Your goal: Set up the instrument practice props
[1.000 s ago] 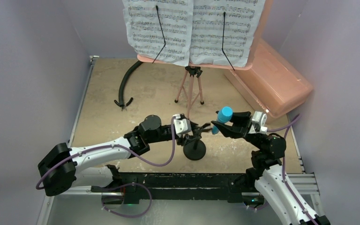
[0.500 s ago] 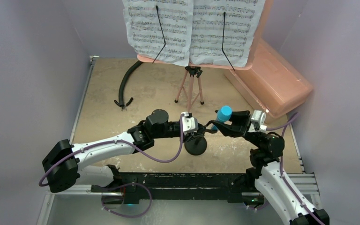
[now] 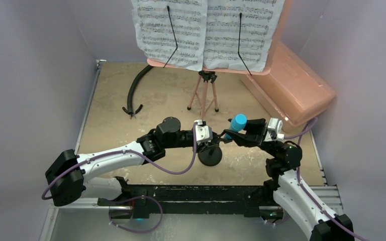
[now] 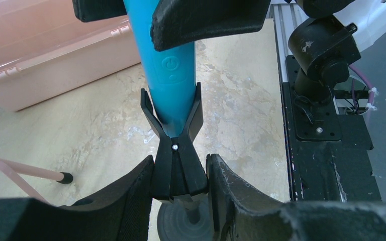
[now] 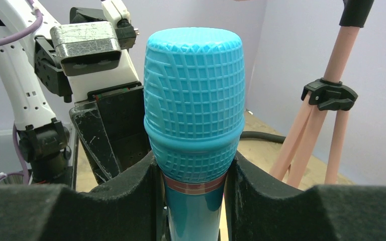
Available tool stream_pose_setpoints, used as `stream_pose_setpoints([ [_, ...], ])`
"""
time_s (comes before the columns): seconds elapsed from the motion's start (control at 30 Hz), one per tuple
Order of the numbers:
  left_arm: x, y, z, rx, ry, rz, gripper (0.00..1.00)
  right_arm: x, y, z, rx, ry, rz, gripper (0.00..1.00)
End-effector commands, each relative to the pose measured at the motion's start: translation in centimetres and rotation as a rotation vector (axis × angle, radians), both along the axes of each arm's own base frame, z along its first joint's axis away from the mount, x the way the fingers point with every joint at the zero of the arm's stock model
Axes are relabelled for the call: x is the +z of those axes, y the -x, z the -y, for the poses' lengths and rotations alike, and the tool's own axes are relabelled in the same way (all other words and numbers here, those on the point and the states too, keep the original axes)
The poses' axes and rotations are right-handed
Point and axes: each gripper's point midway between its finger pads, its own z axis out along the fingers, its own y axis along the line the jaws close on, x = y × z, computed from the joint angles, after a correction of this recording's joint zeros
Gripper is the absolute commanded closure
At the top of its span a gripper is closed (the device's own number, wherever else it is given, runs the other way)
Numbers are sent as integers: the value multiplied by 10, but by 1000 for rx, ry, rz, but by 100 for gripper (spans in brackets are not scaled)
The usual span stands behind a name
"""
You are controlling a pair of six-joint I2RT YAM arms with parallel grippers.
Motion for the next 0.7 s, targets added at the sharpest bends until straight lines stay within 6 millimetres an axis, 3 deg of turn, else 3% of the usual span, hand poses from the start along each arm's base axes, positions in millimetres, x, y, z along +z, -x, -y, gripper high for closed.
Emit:
stream_pose_setpoints([
  [0.0,4,-4,-1,19,7,13,100,10,14,-5,65,-23,56,100],
  [0.67,13,-9,-4,64,54,15,100,1,14,-13,104,18,24,100],
])
